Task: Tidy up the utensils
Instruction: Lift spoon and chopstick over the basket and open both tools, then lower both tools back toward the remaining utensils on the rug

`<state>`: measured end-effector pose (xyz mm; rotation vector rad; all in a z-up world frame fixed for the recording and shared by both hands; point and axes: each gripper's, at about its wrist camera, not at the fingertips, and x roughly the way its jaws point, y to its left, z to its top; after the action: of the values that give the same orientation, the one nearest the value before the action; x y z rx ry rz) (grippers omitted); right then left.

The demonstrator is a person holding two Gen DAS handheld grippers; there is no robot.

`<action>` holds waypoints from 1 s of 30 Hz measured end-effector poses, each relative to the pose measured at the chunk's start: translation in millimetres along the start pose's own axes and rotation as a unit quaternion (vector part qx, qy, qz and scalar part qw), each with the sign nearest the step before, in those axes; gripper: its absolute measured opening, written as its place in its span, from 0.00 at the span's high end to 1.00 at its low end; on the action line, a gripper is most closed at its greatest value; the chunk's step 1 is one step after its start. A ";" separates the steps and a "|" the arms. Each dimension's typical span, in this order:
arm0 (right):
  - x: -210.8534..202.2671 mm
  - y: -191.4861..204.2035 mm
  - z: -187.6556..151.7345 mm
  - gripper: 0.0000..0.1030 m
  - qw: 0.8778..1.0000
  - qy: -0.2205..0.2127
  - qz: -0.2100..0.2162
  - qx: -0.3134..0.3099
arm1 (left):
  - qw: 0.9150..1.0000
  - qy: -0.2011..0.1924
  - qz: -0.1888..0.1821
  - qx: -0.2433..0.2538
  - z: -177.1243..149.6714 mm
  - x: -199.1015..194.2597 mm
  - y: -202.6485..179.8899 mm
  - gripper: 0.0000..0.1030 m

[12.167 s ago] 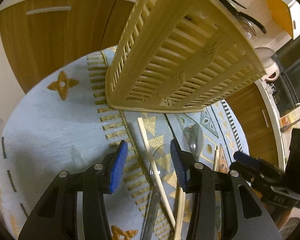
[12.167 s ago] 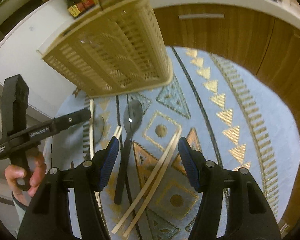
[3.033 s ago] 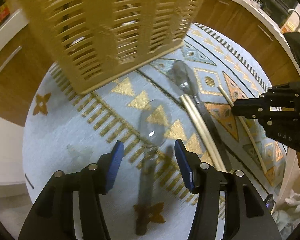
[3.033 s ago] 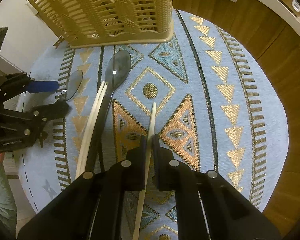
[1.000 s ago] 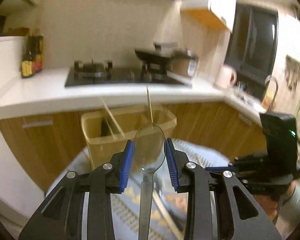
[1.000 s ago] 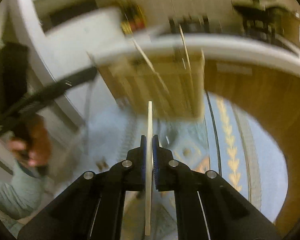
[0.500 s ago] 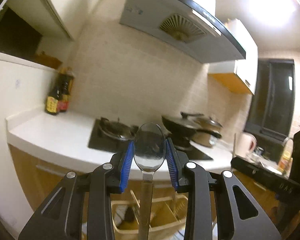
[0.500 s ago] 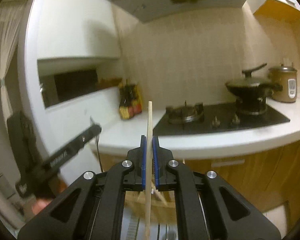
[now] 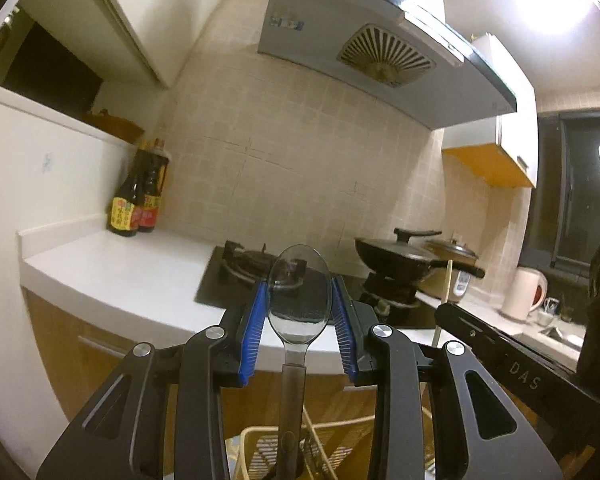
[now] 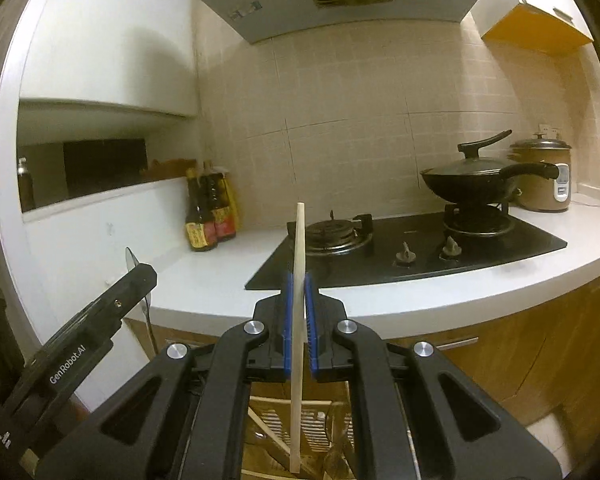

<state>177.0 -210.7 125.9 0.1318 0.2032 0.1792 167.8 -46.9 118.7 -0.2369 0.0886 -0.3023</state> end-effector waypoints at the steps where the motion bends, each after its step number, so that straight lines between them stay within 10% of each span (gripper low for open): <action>1: -0.2 1.2 -2.3 0.96 1.000 -0.002 -0.002 -0.002 | 1.000 0.000 0.002 0.003 -2.7 0.9 0.7 0.70; 11: -6.0 5.5 -20.5 0.94 1.000 0.004 0.001 -0.010 | 1.000 0.021 -0.009 -0.001 -16.4 -2.0 10.2 0.68; 17: -27.3 8.8 -28.2 0.52 0.999 0.025 0.014 -0.022 | 0.999 0.044 -0.021 -0.016 -16.7 -15.6 19.0 0.58; 30: -99.6 0.1 -37.8 0.52 0.992 0.122 0.002 -0.012 | 0.987 0.143 -0.071 -0.022 -13.7 -70.5 4.0 0.54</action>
<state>73.0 -225.2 108.0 0.0866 0.4440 0.2016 100.2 -24.7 108.1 -0.2425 0.3633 -0.4766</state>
